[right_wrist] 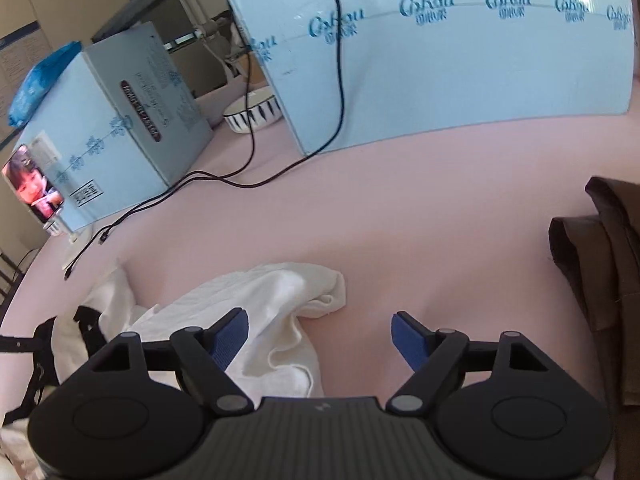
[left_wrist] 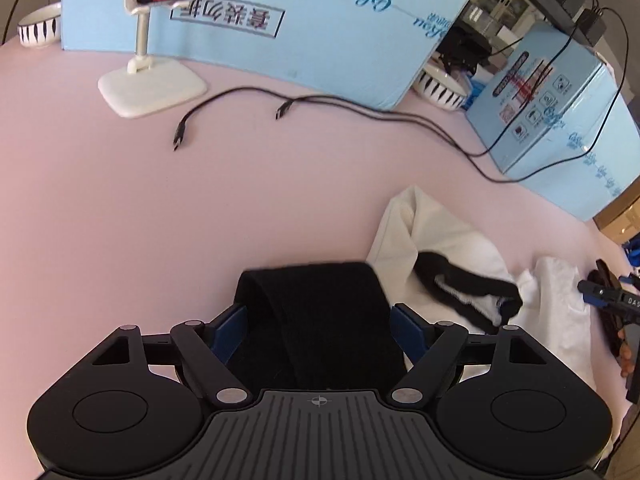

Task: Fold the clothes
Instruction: 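Grasp the black hood with the left gripper while the right gripper grasps the shirt hem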

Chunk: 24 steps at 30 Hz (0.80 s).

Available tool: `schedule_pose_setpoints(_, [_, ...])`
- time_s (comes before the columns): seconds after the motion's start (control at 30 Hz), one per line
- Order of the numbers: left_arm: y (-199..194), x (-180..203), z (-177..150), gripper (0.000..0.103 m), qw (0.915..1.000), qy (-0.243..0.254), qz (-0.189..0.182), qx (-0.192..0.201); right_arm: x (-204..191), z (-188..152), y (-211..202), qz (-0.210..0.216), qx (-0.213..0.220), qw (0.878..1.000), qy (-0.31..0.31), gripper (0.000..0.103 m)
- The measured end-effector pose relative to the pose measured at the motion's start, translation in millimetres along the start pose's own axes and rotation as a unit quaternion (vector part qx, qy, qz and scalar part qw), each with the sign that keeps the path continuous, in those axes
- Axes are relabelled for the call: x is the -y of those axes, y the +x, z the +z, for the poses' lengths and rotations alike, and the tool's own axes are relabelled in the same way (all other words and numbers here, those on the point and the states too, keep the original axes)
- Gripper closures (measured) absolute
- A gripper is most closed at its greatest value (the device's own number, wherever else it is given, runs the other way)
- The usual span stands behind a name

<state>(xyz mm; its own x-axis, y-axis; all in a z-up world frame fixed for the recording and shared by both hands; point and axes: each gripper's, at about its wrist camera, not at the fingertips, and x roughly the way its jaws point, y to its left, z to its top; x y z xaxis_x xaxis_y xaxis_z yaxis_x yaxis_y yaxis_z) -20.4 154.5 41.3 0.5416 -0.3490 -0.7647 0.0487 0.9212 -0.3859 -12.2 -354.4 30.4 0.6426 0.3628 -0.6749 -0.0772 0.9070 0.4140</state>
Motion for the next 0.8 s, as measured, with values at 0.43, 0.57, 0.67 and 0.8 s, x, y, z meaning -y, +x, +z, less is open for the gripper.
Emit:
schedule_pose_setpoints(0.43, [3.5, -18.3, 38.4, 0.100, 0.9949, -0.057, 0.000, 0.083, -8.5, 33.4, -16.7, 0.013, 0.082, 0.996, -0.035, 0.095])
schedule_pose_setpoints(0.57, [27.8, -35.0, 41.3, 0.094, 0.9950, -0.074, 0.021, 0.065, 6.4, 36.3, 10.9, -0.049, 0.031, 0.998, -0.029, 0.089])
schedule_pose_setpoints(0.67, [19.7, -44.3, 46.9, 0.084, 0.9933, -0.090, 0.010, 0.072, -13.4, 25.8, 22.1, -0.154, 0.027, 0.981, -0.114, 0.053])
schedule_pose_setpoints(0.8, [-36.1, -22.9, 46.0, 0.020, 0.9797, -0.019, 0.056, 0.192, -73.0, 18.9, -21.3, -0.143, 0.129, 0.952, -0.237, 0.024])
